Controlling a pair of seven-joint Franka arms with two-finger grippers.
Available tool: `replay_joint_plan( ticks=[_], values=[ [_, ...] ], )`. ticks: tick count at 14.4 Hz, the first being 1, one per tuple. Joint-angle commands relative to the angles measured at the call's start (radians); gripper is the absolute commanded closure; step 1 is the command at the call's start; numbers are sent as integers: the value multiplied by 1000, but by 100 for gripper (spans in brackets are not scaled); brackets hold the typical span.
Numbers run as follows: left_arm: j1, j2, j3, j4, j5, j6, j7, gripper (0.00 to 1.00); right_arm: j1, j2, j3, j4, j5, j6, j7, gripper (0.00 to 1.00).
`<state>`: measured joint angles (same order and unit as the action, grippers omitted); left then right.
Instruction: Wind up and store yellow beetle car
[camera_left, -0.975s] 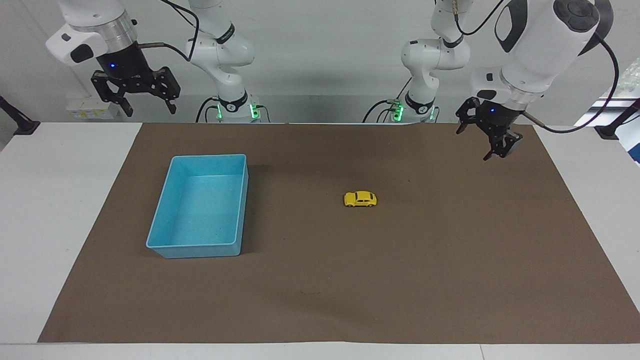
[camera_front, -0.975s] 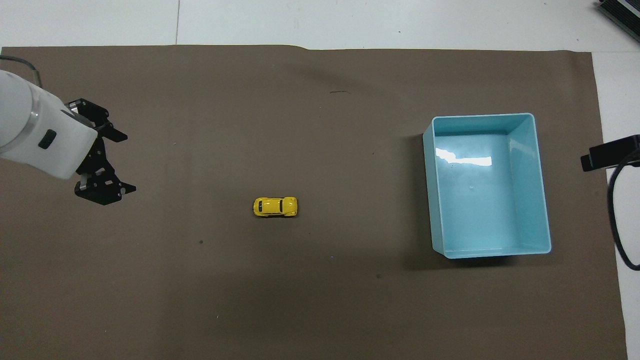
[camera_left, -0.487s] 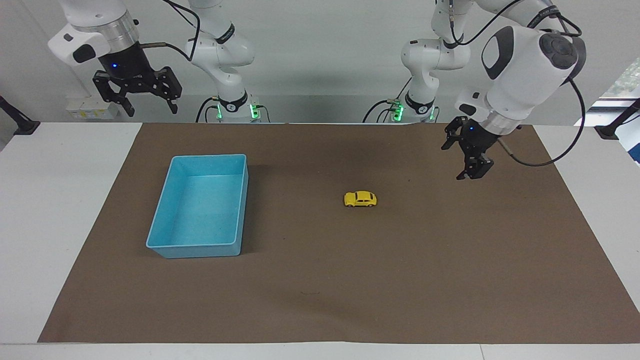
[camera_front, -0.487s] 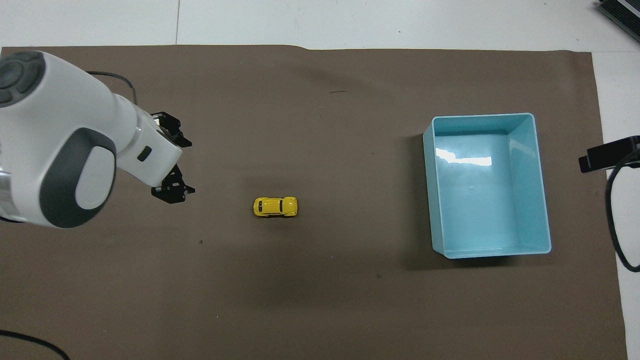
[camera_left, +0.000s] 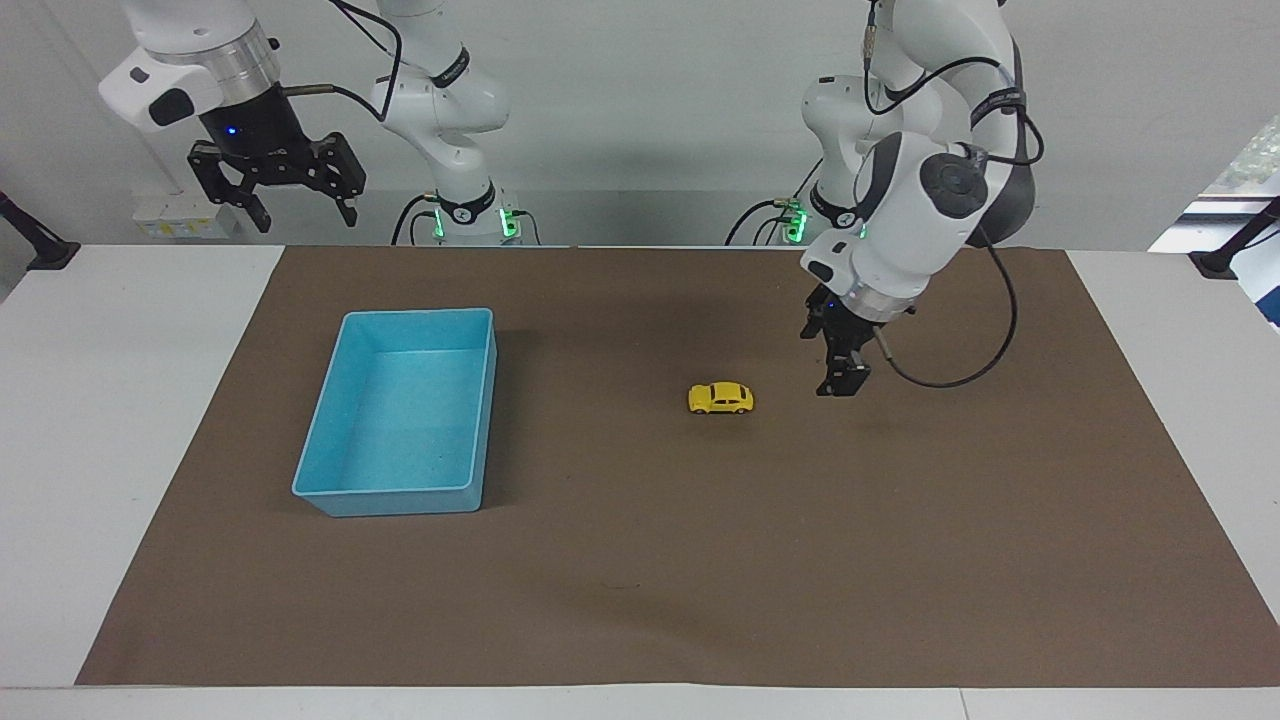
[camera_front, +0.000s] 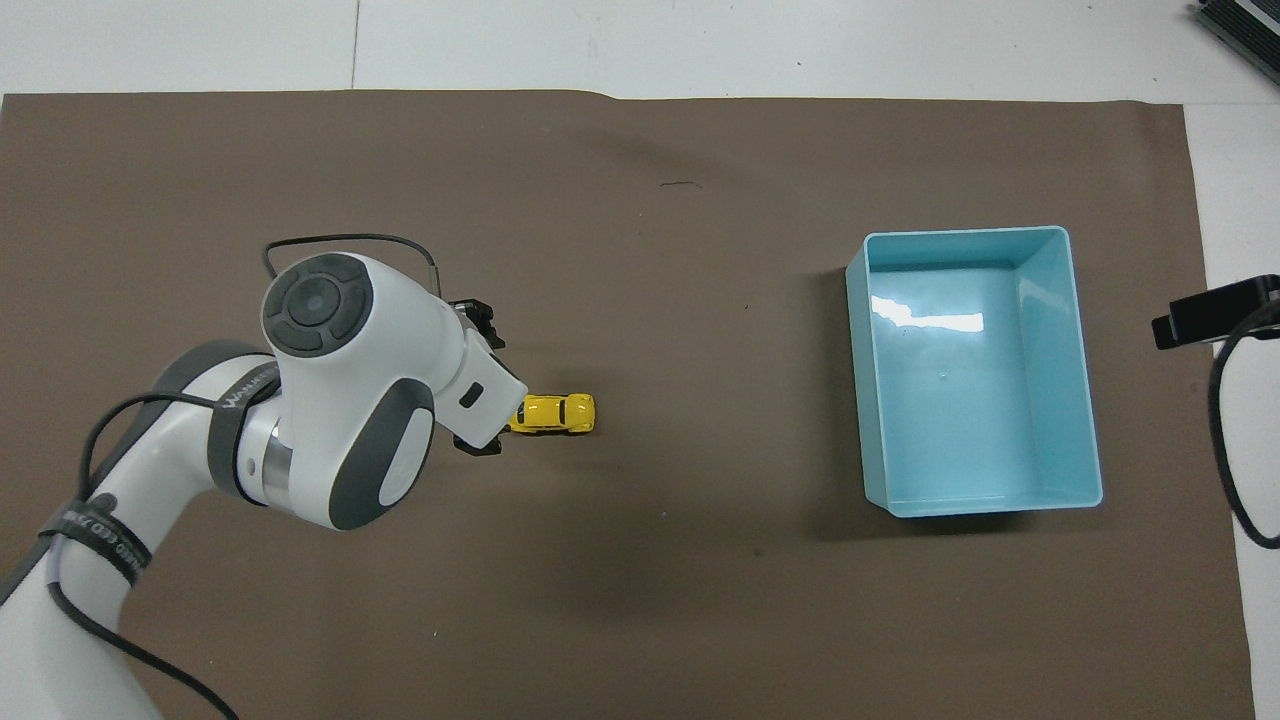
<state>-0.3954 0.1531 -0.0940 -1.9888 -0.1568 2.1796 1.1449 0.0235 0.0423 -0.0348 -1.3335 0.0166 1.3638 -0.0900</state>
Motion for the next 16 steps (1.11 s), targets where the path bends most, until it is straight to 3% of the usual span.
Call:
replay_joint_plan(
  ticks=[1,9,16],
  values=[
    [-52,6,20,-70,-17,106,-17,0,-5,-42,0,-56,17,-2,-14,0],
    [-97,85,23,-74,-7,184,-33,0,-7,-65,-4,-92,17,0,-27,0],
    [-123,88,25,-87,5,187,-86,0,-5,-67,-3,-95,17,0,-28,0]
  ],
)
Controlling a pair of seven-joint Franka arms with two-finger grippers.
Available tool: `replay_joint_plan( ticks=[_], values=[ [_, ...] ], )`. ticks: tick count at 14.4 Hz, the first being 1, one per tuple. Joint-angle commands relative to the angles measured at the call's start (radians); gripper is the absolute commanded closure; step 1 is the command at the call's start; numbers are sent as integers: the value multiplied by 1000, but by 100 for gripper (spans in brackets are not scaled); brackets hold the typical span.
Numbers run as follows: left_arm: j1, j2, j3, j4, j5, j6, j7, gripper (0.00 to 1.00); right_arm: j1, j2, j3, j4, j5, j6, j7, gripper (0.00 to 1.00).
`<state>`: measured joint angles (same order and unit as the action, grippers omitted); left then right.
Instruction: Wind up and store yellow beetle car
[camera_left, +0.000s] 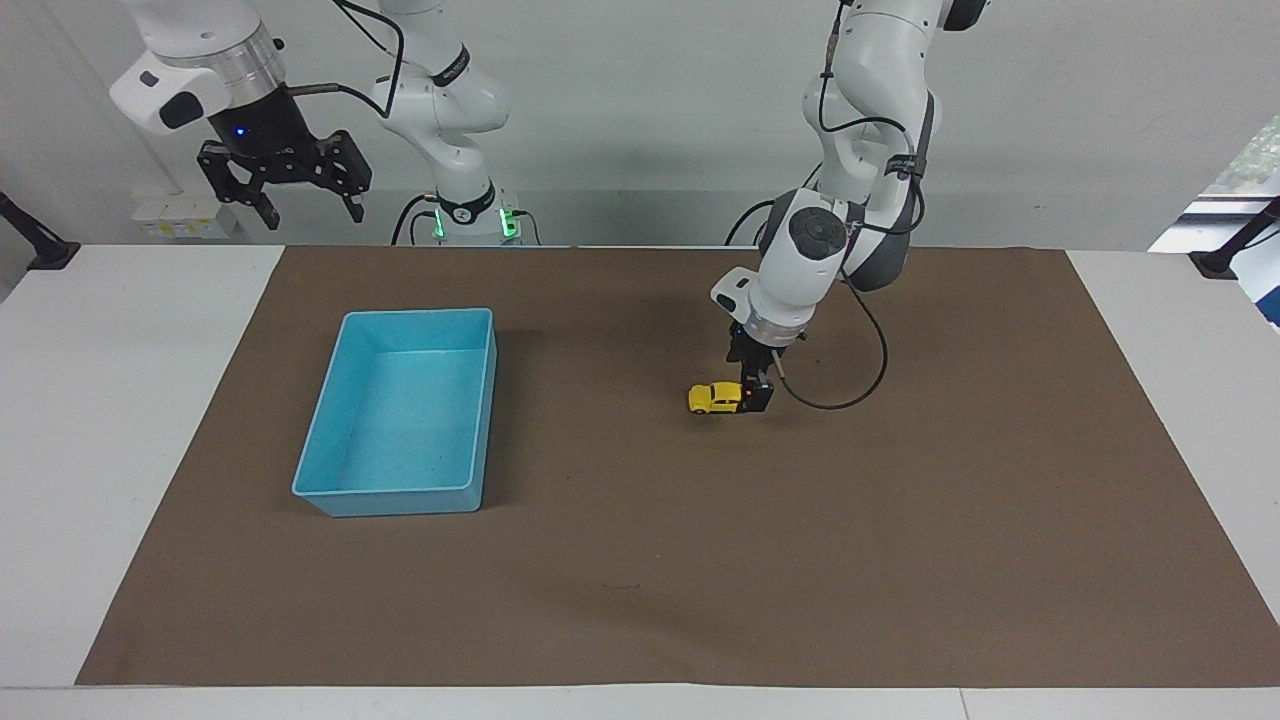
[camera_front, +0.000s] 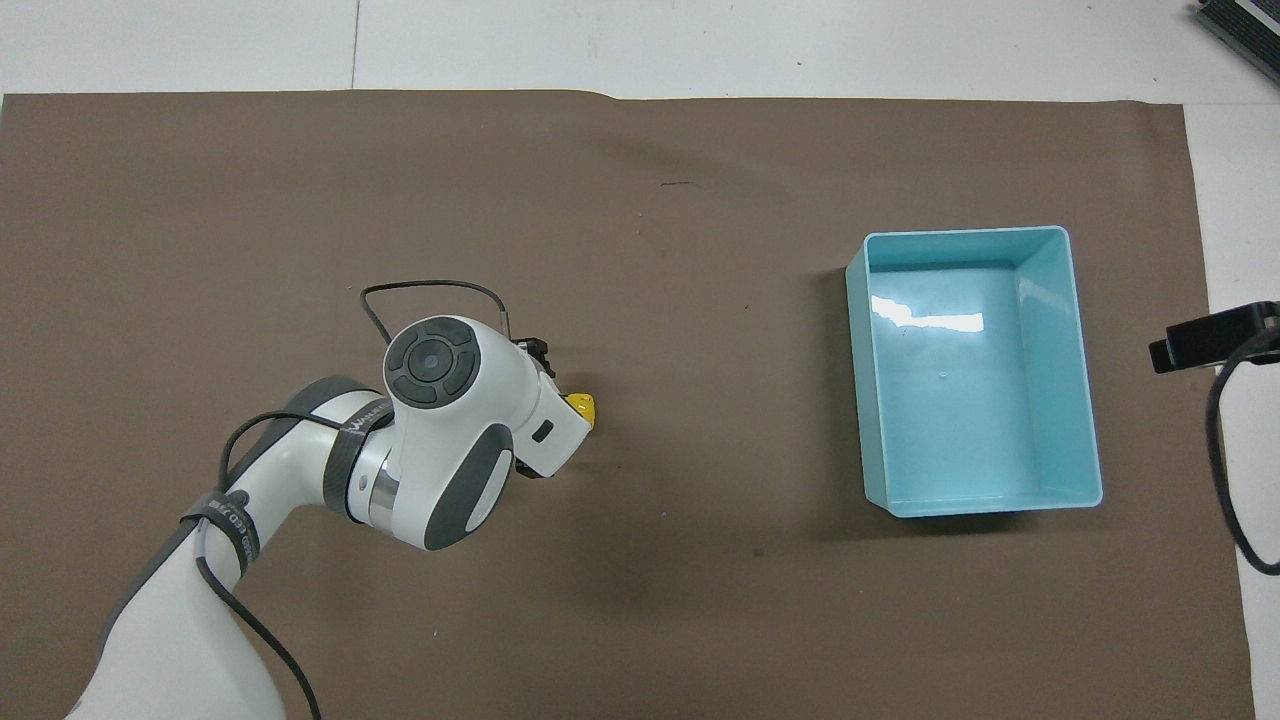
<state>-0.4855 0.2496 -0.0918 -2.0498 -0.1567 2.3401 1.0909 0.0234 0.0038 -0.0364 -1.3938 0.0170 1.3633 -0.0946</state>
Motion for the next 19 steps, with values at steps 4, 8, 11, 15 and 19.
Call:
replay_joint_plan(
  ticks=[4,8,11,15,19],
  values=[
    [-31,-10,23,-26,83,24,-71,41,-6,-28,0,-36,17,0,-23,0],
    [-31,-10,23,-32,85,25,-72,72,-5,-28,-2,-36,17,2,-36,0],
    [-28,-10,23,-32,85,24,-71,100,-7,-28,0,-36,17,2,-37,0],
    [-19,-10,23,-32,85,19,-69,100,-5,-28,0,-36,17,2,-39,0],
    [-13,-10,23,-32,85,13,-68,100,-5,-28,0,-36,18,2,-43,0]
  ],
)
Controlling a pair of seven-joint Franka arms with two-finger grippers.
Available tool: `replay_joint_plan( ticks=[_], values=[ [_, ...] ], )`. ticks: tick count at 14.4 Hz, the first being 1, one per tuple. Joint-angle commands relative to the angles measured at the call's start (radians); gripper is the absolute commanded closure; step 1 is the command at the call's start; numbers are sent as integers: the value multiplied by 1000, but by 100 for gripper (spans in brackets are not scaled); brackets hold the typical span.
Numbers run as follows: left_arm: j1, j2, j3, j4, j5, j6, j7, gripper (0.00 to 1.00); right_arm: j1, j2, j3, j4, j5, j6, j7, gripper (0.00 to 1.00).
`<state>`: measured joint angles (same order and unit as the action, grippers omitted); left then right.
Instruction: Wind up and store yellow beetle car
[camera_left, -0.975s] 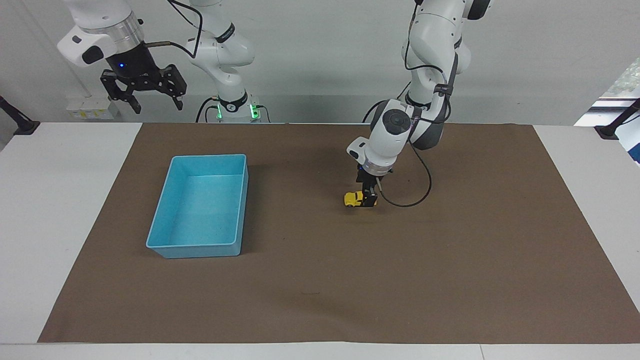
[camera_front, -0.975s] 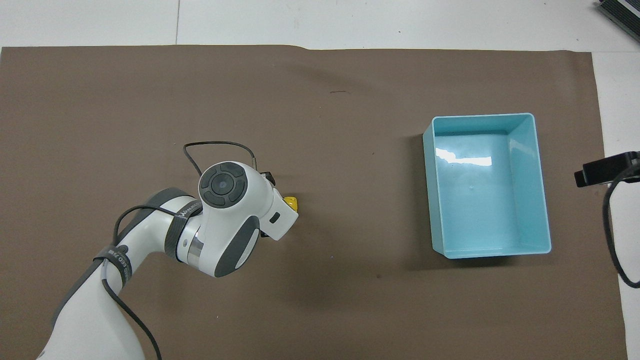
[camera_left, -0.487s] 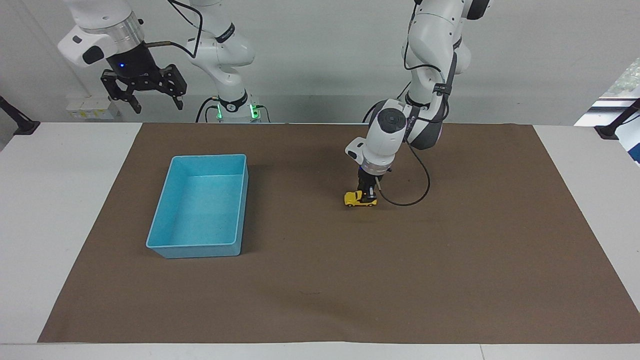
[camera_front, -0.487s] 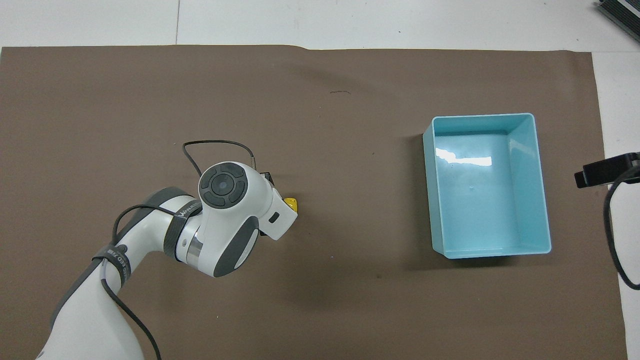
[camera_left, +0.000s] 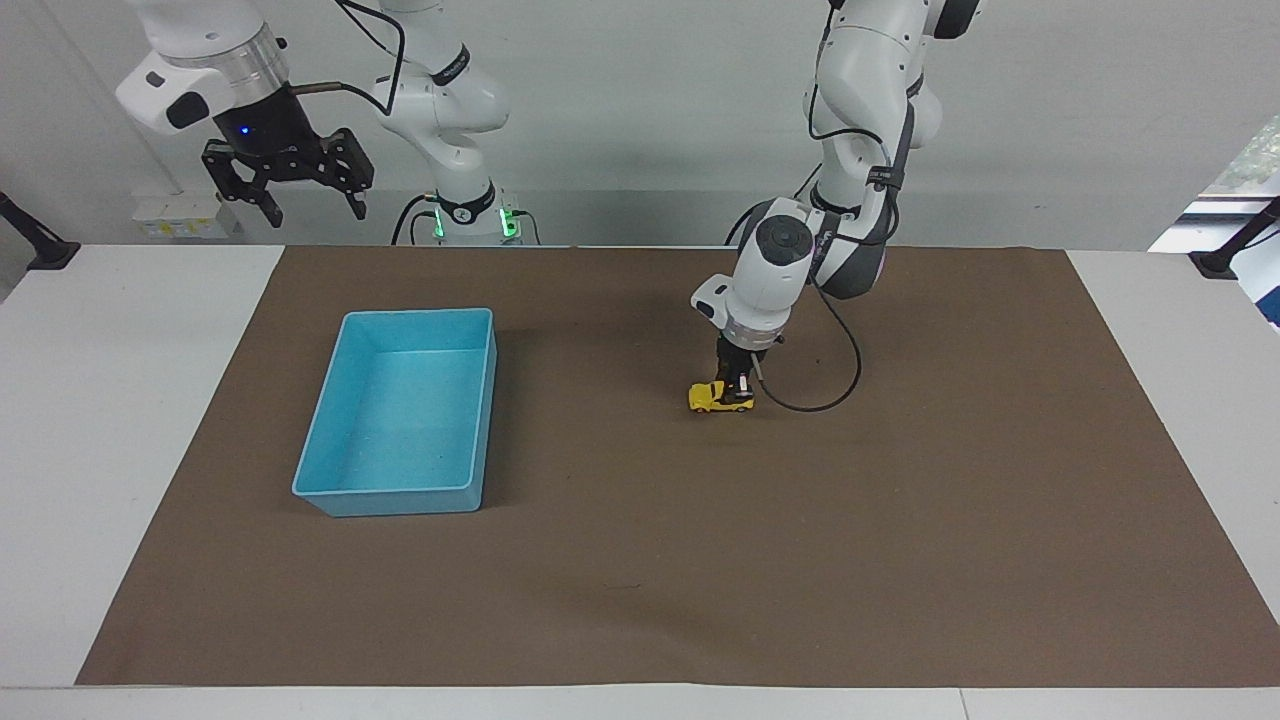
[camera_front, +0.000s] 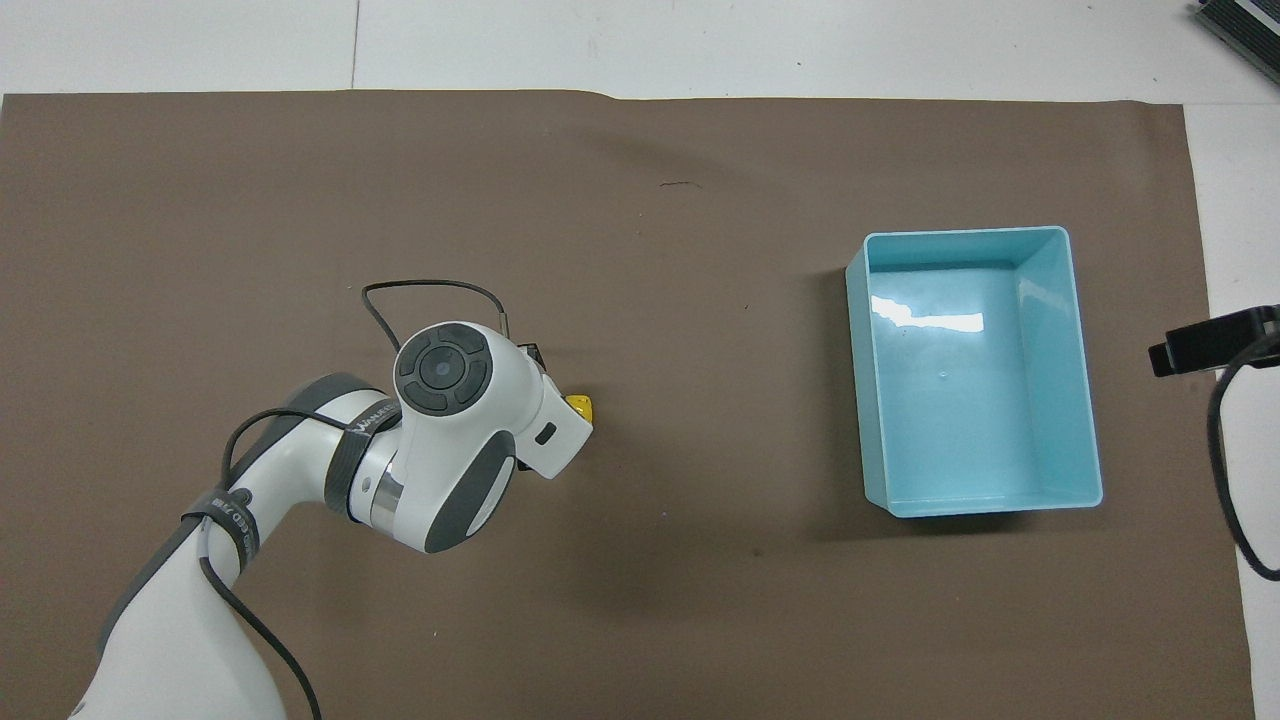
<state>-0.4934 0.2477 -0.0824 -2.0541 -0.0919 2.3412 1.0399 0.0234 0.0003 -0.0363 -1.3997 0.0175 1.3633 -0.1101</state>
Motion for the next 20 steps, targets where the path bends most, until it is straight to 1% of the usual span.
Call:
replay_joint_plan(
  ticks=[1,4,7,20],
  values=[
    [-5,-8,13,-28,20,12,-17,100,-5,-25,0,-30,18,3,-28,0],
    [3,-8,15,-31,20,9,-11,100,-5,-34,0,-50,18,40,-29,0],
    [19,-10,15,-38,20,9,-11,100,-3,-49,0,-74,18,42,-29,0],
    [125,-10,18,-54,23,9,77,100,-3,-49,0,-74,18,54,-23,0]
  ],
)
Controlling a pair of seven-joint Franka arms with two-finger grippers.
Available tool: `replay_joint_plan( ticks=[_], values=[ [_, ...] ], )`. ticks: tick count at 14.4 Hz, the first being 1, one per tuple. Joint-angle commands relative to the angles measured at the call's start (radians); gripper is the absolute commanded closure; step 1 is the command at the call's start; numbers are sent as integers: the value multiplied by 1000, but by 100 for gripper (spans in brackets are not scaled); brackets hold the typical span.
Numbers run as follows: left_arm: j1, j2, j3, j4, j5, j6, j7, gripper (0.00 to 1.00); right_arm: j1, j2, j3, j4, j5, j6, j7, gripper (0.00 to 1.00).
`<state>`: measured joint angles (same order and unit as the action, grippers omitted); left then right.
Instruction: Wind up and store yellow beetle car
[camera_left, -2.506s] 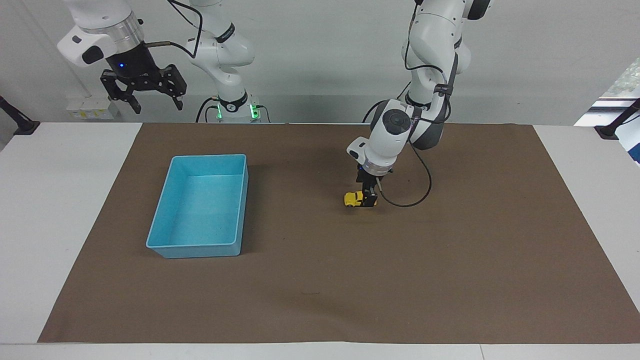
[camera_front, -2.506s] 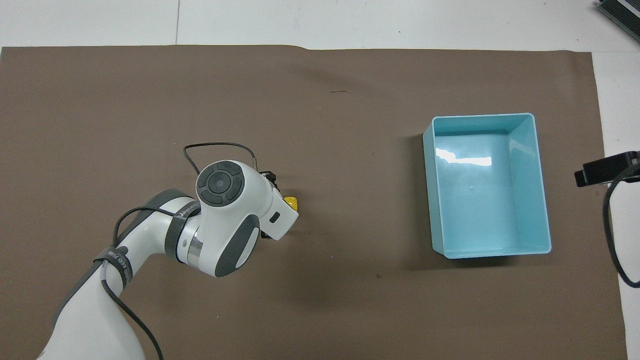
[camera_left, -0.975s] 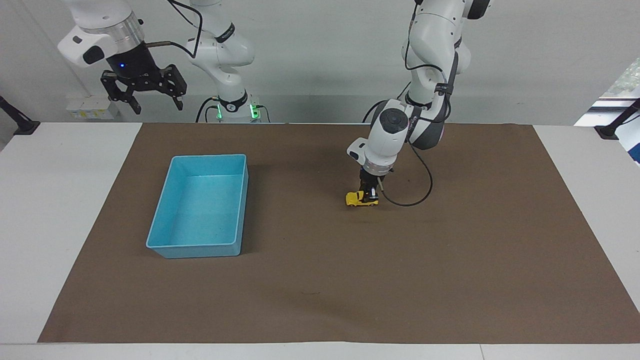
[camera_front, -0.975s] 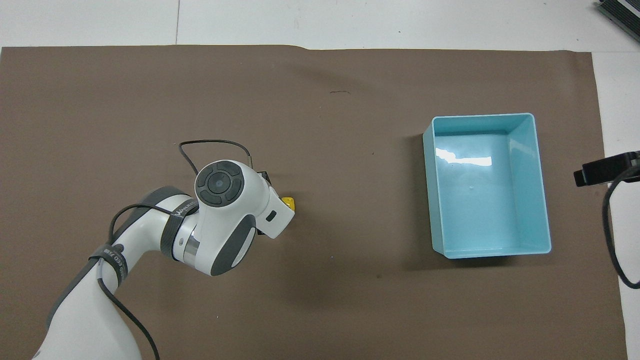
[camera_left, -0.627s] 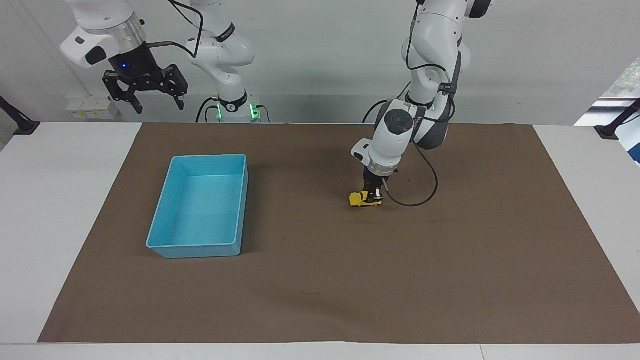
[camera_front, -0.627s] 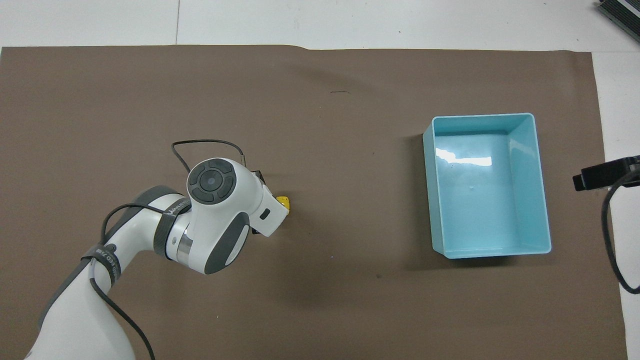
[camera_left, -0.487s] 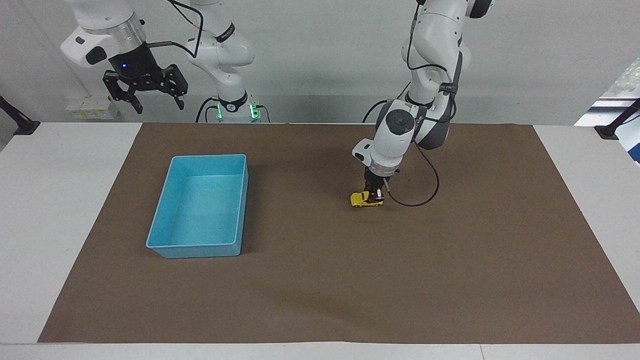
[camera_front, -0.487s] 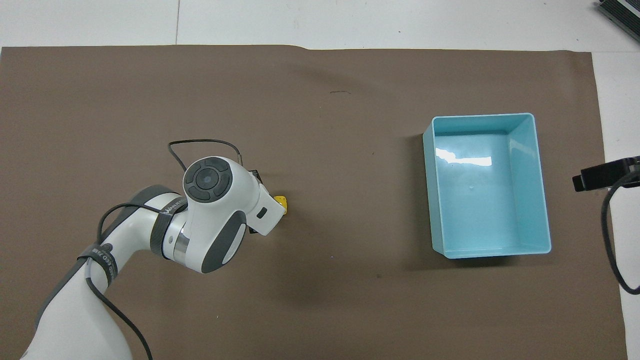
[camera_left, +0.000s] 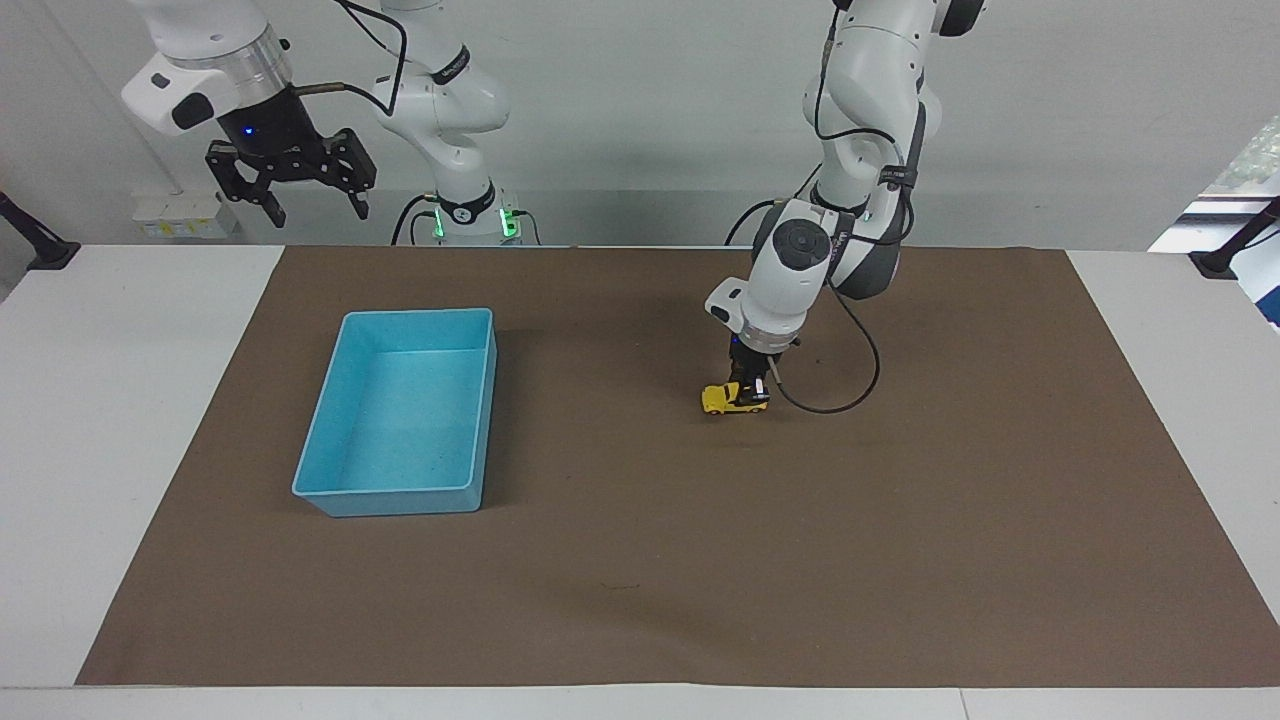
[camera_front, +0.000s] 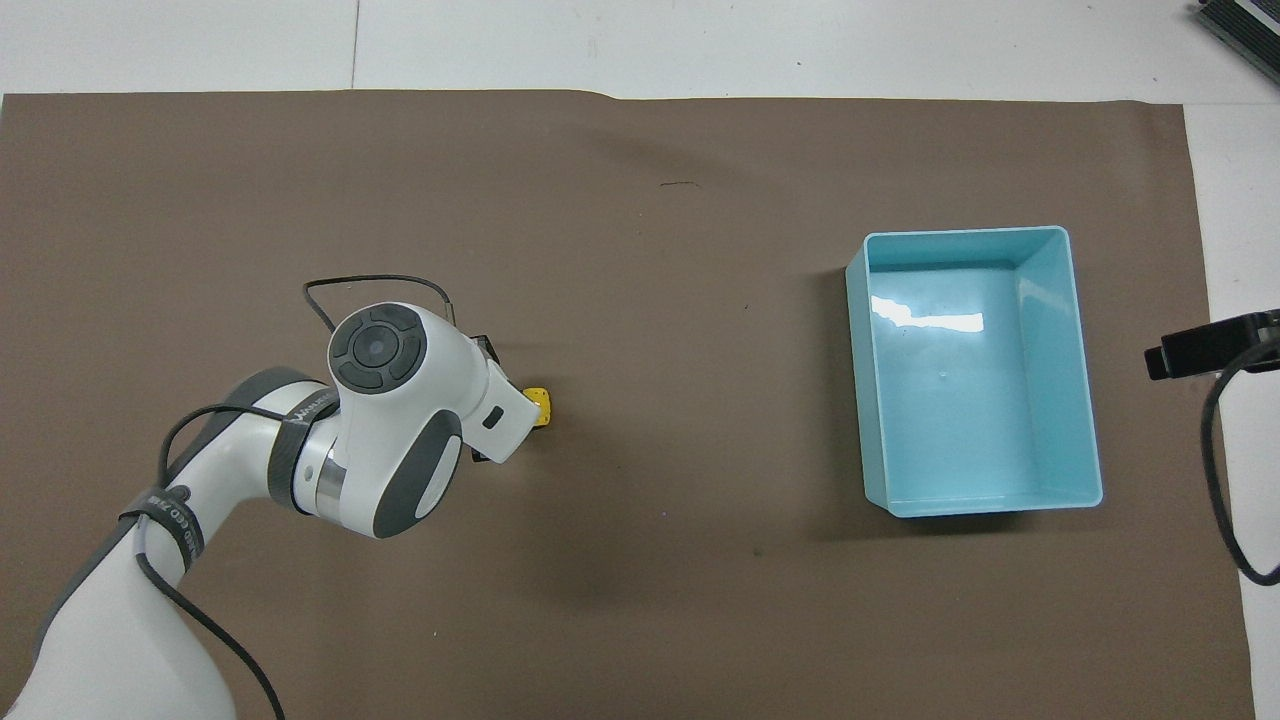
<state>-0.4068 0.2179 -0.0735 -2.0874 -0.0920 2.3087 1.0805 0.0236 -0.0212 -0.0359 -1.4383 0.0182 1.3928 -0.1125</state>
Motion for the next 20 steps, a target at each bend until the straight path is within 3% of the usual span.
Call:
replay_joint_plan(
  ticks=[1,20],
  values=[
    [45,20,9,-22,23,41,44,100,-1,-28,-1,-36,17,25,-21,0],
    [230,20,9,-49,25,38,326,100,6,-28,-1,-37,17,28,-19,0]
  ],
)
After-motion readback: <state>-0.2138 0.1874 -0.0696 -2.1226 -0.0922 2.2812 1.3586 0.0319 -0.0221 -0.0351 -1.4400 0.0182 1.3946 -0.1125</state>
